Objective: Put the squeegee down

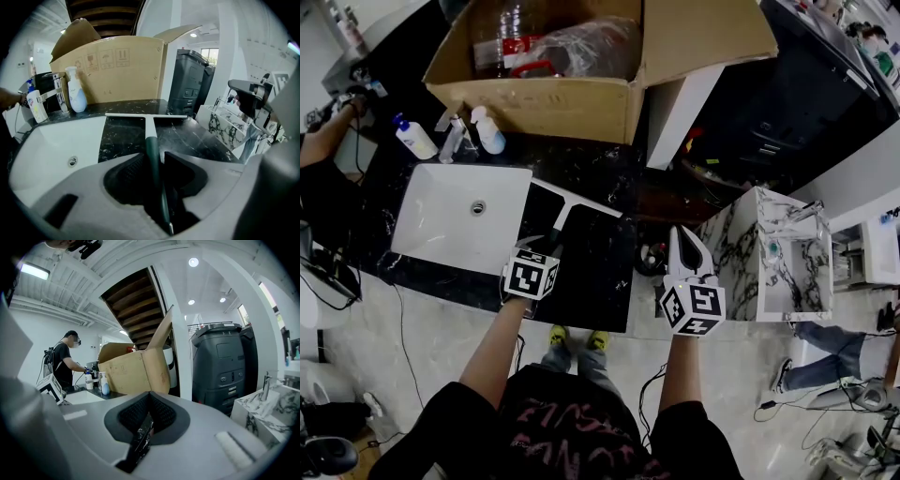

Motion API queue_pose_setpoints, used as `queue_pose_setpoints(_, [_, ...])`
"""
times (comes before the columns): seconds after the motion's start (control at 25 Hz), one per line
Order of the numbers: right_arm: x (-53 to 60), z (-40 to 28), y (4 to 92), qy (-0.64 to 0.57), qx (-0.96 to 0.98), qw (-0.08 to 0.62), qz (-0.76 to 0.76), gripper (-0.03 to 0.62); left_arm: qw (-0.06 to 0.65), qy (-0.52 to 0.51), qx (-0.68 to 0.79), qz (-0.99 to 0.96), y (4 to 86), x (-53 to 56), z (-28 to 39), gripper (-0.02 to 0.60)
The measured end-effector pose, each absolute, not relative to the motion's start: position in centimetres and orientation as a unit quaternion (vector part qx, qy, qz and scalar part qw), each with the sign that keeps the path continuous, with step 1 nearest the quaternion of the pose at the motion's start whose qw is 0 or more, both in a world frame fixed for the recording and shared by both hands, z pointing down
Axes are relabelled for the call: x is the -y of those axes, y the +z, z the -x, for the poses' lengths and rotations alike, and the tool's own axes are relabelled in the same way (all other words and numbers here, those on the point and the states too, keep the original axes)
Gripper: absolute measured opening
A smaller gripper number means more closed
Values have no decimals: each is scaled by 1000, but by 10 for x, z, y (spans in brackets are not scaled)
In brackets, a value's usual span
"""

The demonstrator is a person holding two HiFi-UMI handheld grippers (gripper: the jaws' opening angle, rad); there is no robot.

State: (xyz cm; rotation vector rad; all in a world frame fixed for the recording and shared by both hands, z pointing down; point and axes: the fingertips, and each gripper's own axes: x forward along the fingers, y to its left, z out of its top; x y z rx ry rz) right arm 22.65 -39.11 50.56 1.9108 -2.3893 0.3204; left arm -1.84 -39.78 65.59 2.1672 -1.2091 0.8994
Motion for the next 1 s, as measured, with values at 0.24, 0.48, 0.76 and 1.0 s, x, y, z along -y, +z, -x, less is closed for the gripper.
queue_pose_setpoints(0.24, [388,-223,502,104,778,34,-619,11,243,311,444,-804,644,396,21,166])
queue_pose_setpoints(0.48, [382,-218,492,97,780,32,-617,11,229,292,455,-810,624,394,30,164])
queue_pose_setpoints(0.76, [373,-210,478,88,782,27,-616,11,186,256,478,-819,585,394,42,123])
queue_pose_setpoints(1.0, [365,-202,464,78,786,25,-613,11,157,222,496,-825,552,392,56,81])
